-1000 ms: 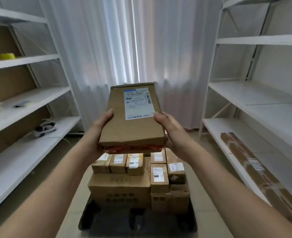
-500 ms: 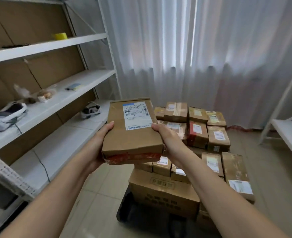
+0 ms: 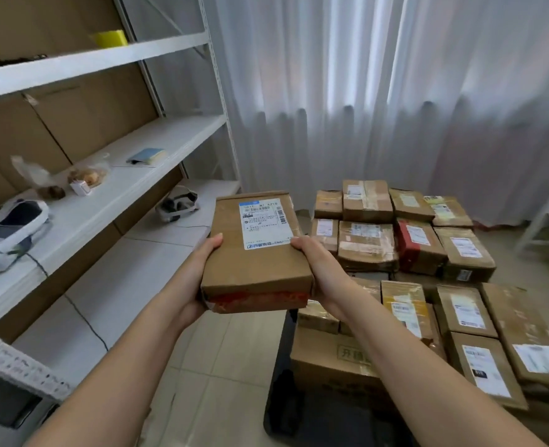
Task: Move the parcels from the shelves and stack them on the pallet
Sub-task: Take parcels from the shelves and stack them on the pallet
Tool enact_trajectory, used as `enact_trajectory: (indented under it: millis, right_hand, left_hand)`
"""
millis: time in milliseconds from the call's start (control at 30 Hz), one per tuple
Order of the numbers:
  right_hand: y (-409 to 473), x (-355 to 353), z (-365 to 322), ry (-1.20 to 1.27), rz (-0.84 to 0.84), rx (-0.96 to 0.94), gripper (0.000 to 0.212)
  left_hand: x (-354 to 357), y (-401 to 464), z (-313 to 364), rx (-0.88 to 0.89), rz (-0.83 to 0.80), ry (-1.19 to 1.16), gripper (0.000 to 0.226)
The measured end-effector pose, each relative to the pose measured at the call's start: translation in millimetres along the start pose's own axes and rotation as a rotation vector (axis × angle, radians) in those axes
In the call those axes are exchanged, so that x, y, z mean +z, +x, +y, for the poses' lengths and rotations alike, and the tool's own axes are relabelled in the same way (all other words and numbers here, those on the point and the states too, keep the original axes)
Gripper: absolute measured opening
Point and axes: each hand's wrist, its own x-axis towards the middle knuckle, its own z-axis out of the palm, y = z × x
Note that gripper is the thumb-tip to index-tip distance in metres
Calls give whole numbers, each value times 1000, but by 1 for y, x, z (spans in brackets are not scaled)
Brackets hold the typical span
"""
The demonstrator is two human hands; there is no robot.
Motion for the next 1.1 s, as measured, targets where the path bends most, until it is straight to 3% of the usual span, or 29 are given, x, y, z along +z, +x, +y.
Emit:
enact_trajectory:
  millis: [133,300,500,767,1000,1100]
  right_hand:
    - [22,43,8,59,65,54,53]
    - [41,67,12,101,179,103,63]
    - [82,52,9,94,301,135,51]
    - [163,37,-22,187,308,119,27]
    - [222,22,-36,242,388,107,46]
    - [241,13,-34,295,463,107,36]
  left_hand:
    - [-44,38,20,-103,-63,57,37]
    - [-64,87,38,-198,-143,110,39]
    - [-48,150,38,-276,-202,132,49]
    - [-23,228,88,-237,-196,208,34]
    - [0,301,113,-270,-293,252,46]
    - [17,334,117,-289,-332,300,43]
